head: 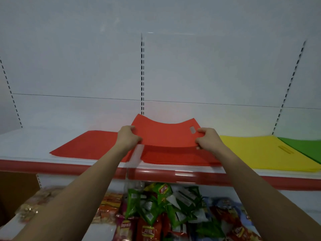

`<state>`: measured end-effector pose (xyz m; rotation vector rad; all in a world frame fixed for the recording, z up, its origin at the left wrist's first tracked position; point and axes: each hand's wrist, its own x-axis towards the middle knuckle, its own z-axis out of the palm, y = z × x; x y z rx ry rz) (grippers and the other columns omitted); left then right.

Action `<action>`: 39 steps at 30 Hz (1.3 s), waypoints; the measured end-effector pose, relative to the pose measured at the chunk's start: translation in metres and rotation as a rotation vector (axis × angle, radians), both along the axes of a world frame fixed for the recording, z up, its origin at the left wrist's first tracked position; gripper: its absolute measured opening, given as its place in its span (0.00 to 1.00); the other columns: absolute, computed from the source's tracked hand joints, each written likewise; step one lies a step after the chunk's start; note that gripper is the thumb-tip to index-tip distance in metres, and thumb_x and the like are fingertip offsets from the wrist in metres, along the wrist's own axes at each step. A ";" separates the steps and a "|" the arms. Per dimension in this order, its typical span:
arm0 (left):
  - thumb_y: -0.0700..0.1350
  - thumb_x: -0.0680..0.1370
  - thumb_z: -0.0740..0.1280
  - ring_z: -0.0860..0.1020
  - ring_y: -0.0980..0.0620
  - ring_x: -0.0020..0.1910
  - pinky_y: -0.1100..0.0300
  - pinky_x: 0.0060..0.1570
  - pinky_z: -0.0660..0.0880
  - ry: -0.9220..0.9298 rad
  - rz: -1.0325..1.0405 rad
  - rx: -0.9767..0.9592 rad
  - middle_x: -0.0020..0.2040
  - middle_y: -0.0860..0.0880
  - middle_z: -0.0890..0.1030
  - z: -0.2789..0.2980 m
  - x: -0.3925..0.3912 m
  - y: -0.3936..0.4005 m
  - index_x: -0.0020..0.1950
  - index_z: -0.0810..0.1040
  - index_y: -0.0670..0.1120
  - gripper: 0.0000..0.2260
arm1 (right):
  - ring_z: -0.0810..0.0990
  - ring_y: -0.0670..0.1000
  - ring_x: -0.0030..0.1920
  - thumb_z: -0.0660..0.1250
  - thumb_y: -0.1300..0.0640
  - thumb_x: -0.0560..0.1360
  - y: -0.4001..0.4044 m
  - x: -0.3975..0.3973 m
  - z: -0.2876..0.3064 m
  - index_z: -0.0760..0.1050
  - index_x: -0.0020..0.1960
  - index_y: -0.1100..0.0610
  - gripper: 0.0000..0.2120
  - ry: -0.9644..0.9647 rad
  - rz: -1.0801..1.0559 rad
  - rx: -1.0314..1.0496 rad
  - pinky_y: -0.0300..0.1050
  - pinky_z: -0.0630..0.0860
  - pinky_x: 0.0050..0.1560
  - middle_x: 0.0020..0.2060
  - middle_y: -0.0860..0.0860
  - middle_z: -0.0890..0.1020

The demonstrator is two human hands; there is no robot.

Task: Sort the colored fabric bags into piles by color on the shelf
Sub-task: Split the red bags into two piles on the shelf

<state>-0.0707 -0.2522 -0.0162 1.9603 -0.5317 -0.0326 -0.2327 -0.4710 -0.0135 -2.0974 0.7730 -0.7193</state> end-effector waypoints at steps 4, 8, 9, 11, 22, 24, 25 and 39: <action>0.33 0.71 0.73 0.78 0.41 0.58 0.54 0.58 0.74 -0.058 0.023 0.097 0.60 0.38 0.79 -0.012 -0.015 -0.026 0.64 0.76 0.34 0.22 | 0.77 0.52 0.25 0.63 0.72 0.71 -0.024 -0.014 -0.015 0.74 0.66 0.64 0.23 0.039 -0.035 -0.014 0.46 0.78 0.37 0.29 0.53 0.79; 0.44 0.71 0.75 0.80 0.43 0.50 0.53 0.50 0.77 -0.111 0.020 0.354 0.50 0.43 0.82 -0.028 -0.015 -0.039 0.54 0.81 0.41 0.14 | 0.81 0.57 0.53 0.69 0.65 0.72 -0.039 -0.023 -0.034 0.75 0.65 0.64 0.22 0.115 -0.083 -0.118 0.45 0.74 0.54 0.54 0.60 0.82; 0.47 0.71 0.75 0.79 0.44 0.50 0.53 0.50 0.77 -0.129 0.023 0.416 0.51 0.44 0.83 -0.031 -0.015 -0.040 0.53 0.81 0.42 0.14 | 0.78 0.58 0.60 0.70 0.63 0.72 -0.040 -0.025 -0.037 0.74 0.67 0.64 0.23 0.142 -0.090 -0.139 0.46 0.72 0.59 0.61 0.60 0.80; 0.52 0.72 0.73 0.77 0.43 0.57 0.52 0.54 0.75 -0.160 0.038 0.532 0.57 0.44 0.81 -0.039 -0.014 -0.044 0.59 0.80 0.45 0.18 | 0.75 0.59 0.64 0.70 0.61 0.74 -0.042 -0.026 -0.044 0.73 0.67 0.65 0.23 0.186 -0.104 -0.183 0.46 0.70 0.62 0.64 0.60 0.77; 0.64 0.79 0.60 0.60 0.40 0.74 0.41 0.69 0.60 -0.337 0.023 0.729 0.73 0.46 0.69 -0.057 -0.015 -0.044 0.72 0.70 0.51 0.26 | 0.69 0.60 0.61 0.65 0.52 0.78 -0.036 -0.024 -0.069 0.74 0.61 0.59 0.16 0.343 -0.345 -0.514 0.54 0.70 0.56 0.59 0.59 0.71; 0.64 0.79 0.58 0.60 0.41 0.73 0.42 0.69 0.60 -0.360 0.043 0.689 0.74 0.47 0.67 -0.054 -0.012 -0.042 0.74 0.69 0.53 0.26 | 0.70 0.61 0.60 0.63 0.52 0.79 -0.030 -0.021 -0.063 0.74 0.61 0.60 0.15 0.240 -0.375 -0.555 0.55 0.71 0.54 0.58 0.60 0.73; 0.64 0.79 0.58 0.60 0.41 0.73 0.42 0.70 0.60 -0.368 0.048 0.671 0.74 0.47 0.67 -0.051 -0.010 -0.040 0.74 0.68 0.53 0.26 | 0.72 0.62 0.58 0.63 0.54 0.79 -0.027 -0.019 -0.058 0.74 0.60 0.62 0.14 0.168 -0.344 -0.542 0.54 0.71 0.53 0.57 0.61 0.74; 0.60 0.79 0.60 0.74 0.44 0.63 0.47 0.62 0.68 -0.453 0.108 0.522 0.59 0.50 0.81 -0.008 0.075 0.056 0.60 0.81 0.54 0.17 | 0.78 0.61 0.48 0.61 0.52 0.78 0.090 0.070 0.015 0.75 0.45 0.61 0.12 0.102 -0.029 -0.398 0.49 0.73 0.48 0.45 0.58 0.81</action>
